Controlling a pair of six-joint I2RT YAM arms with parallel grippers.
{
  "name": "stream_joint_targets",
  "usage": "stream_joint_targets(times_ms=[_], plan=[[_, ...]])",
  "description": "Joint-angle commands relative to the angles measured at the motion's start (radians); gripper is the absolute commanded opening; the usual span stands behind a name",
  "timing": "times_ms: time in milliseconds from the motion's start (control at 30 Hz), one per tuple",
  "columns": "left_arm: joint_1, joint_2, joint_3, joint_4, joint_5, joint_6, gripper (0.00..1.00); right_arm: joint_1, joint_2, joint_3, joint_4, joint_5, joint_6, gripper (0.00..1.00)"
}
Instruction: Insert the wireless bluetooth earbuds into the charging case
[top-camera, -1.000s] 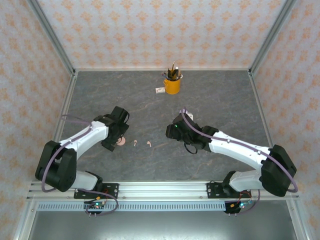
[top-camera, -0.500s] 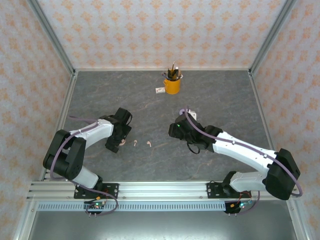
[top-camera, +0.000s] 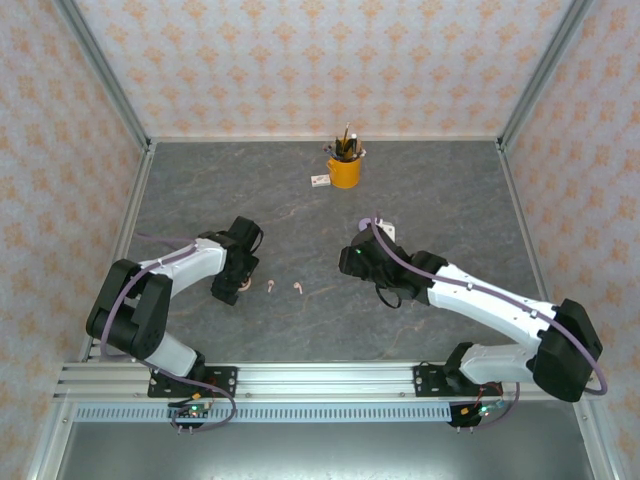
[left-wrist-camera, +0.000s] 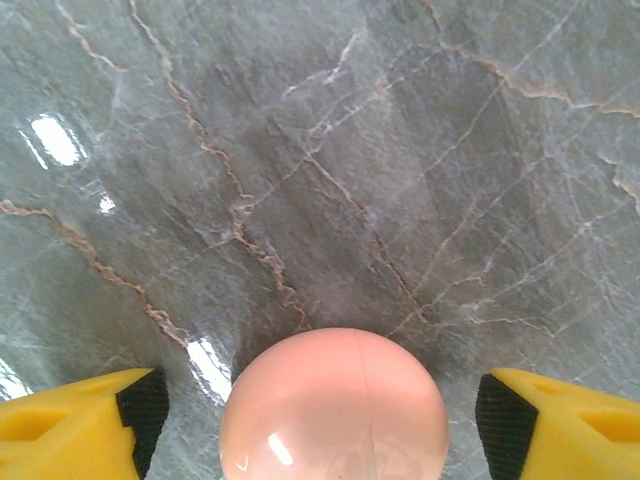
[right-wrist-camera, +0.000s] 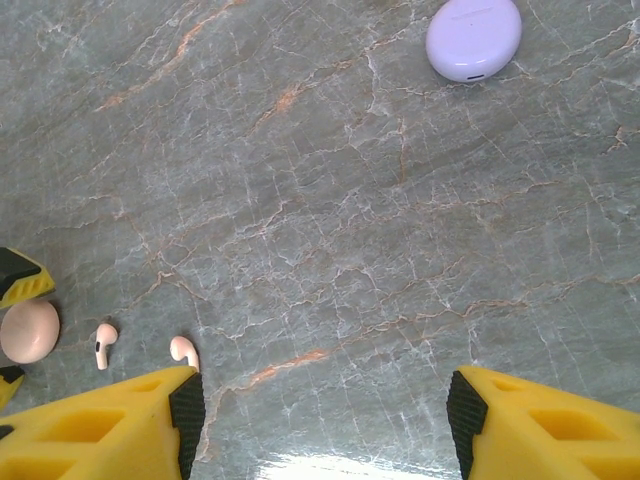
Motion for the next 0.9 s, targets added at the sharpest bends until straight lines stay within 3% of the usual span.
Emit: stream_joint_targets(times_ms=[0, 867], plan=[[0.010, 0.053, -0.023, 0.099, -0.003, -0.038, 0.80, 0.007, -0.030, 0.012, -0.030, 0.041, -0.010, 0.67], [0.010, 0.054, -0.026, 0.122, -0.020, -0.014, 0.54, 0.007, -0.069, 0.006, -0.036, 0.052, -0.017, 0.67]])
